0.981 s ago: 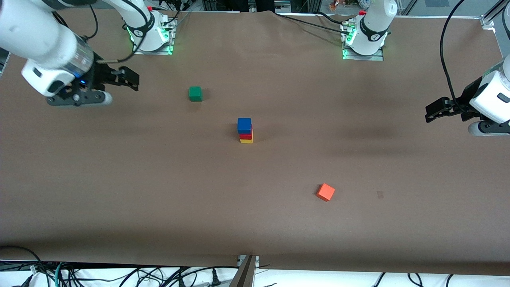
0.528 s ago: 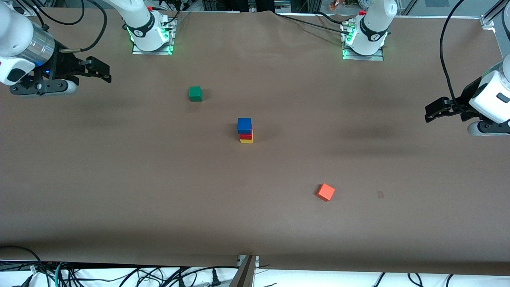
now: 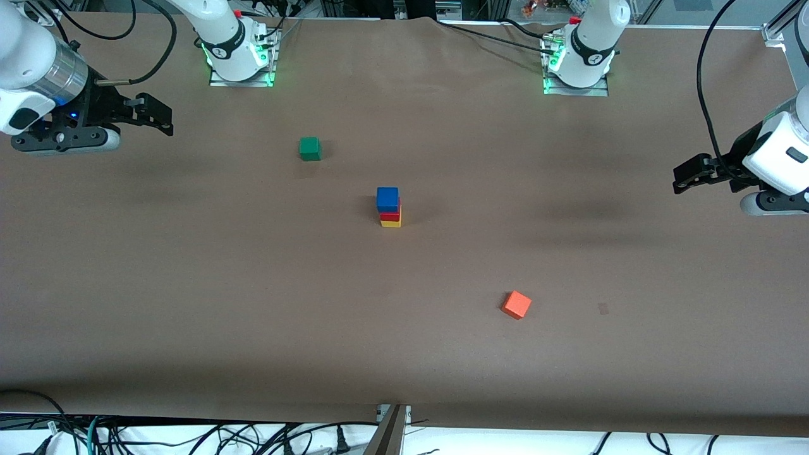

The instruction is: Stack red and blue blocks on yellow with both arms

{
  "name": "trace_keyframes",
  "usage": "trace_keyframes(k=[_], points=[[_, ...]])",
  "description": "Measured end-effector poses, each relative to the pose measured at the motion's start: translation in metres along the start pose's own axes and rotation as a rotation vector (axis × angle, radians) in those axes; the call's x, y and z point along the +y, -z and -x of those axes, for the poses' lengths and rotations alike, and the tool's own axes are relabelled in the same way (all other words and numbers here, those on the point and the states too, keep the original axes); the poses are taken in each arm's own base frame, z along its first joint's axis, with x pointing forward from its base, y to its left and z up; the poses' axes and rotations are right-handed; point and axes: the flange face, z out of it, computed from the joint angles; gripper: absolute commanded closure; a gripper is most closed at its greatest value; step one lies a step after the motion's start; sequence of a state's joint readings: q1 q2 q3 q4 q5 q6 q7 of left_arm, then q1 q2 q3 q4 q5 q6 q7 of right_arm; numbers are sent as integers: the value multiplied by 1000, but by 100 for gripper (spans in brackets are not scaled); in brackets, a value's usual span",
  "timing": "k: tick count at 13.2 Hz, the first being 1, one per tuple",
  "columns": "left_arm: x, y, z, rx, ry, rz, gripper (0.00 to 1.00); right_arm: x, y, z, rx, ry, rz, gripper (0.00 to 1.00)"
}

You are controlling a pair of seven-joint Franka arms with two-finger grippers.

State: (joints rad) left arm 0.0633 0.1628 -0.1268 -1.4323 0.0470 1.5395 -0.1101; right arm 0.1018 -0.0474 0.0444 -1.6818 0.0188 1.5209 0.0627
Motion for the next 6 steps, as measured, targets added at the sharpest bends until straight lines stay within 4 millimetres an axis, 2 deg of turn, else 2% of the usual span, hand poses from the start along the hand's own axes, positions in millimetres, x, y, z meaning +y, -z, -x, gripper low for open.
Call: trace_keyframes(k=[6], points=[[0,0,0,0,0,0,0,7,12,-9,16,-8,-1,0]])
